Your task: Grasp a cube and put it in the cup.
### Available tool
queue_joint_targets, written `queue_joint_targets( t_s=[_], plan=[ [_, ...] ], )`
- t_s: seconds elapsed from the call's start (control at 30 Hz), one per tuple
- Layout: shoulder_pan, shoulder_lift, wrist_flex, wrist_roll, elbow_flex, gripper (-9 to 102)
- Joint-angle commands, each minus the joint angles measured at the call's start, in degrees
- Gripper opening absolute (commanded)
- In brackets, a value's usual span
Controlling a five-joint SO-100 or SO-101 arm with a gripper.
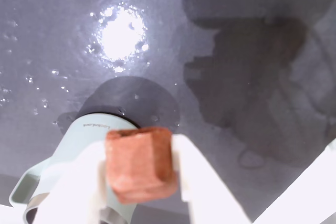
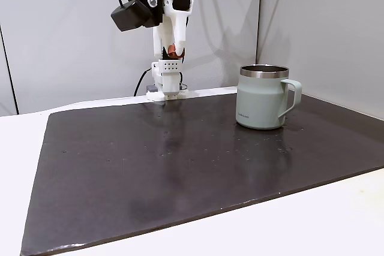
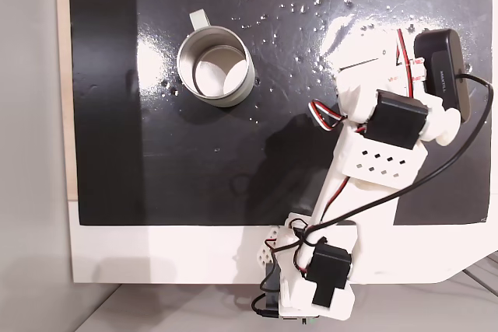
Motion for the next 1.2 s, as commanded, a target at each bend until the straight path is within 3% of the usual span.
queue_joint_targets(
  t_s=[0.0, 0.83, 1.17],
  plan=[
    [-1.76, 1.41, -0.09, 1.76, -5.19, 4],
    [-25.84, -15.56, 1.58, 21.01, -25.93, 2],
    [-34.01, -20.48, 1.32, 23.91, -30.5, 2]
  ],
)
